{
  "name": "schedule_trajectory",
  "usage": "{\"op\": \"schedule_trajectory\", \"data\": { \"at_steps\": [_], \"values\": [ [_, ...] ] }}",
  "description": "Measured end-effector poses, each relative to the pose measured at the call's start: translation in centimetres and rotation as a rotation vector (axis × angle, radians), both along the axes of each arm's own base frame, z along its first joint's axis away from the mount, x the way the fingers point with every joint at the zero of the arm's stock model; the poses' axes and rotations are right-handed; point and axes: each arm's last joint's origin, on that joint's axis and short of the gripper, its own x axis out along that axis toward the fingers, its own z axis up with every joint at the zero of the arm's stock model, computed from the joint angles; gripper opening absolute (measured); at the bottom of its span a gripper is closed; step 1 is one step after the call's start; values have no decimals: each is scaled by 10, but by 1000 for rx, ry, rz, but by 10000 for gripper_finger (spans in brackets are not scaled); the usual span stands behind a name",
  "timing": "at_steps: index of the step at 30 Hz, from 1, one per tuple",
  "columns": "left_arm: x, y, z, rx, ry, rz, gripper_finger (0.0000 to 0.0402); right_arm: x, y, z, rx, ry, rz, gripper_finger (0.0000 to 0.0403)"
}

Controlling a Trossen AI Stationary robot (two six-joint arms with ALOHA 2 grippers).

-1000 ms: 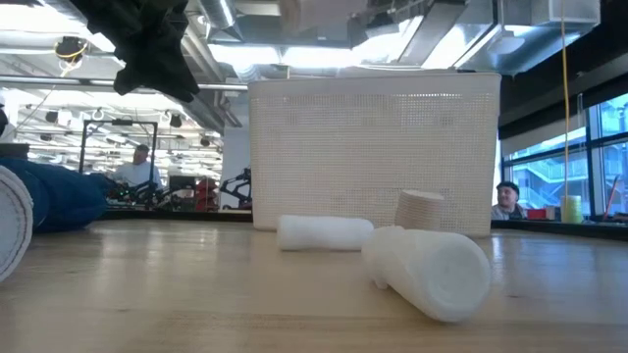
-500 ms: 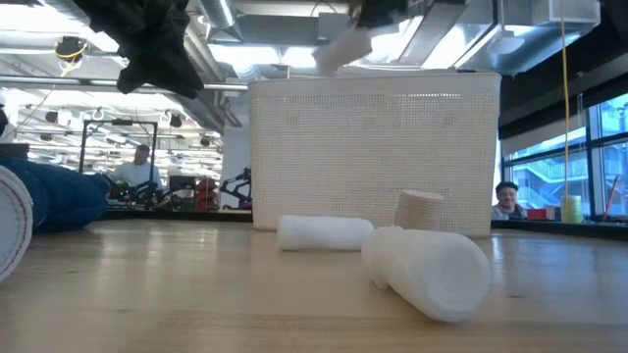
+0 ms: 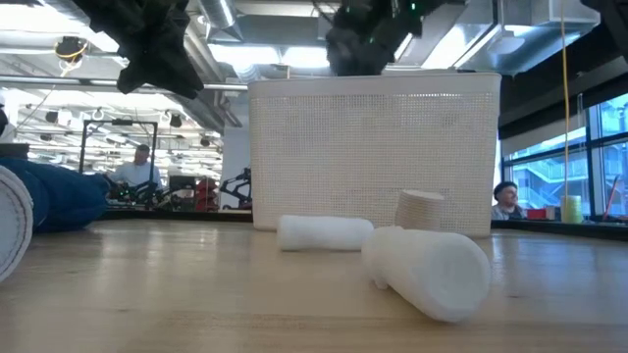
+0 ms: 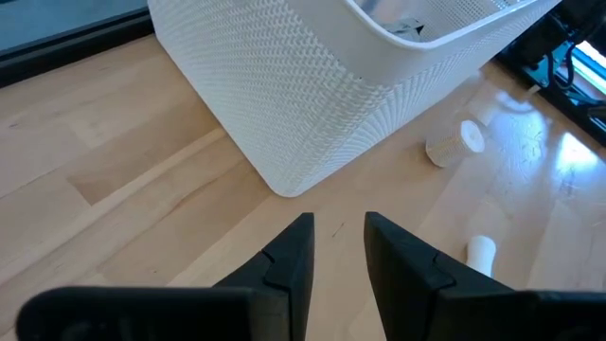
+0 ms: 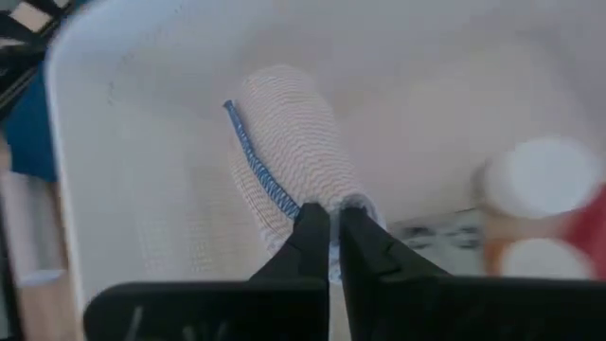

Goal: Pick & place medical supplies in basket/bin
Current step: Put the top left bandage in the white bin

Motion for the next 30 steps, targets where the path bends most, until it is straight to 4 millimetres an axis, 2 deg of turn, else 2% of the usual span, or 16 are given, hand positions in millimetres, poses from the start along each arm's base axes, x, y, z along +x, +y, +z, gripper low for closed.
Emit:
{"op": "schedule_trajectory", "data": {
  "at_steps": [8, 16, 24, 30],
  "values": [
    [0, 0, 0, 17, 9, -14, 90, -3, 2, -54, 200, 6, -47, 4],
    [0, 0, 0, 19, 10, -16, 90, -12, 8, -91, 296, 61, -87, 29],
    [0, 0, 0, 18, 10, -16, 90, -15, 10, -96, 311, 67, -49, 63],
    [0, 0, 0, 18, 10, -15, 90, -14, 10, -96, 308, 63, -46, 118]
  ]
}}
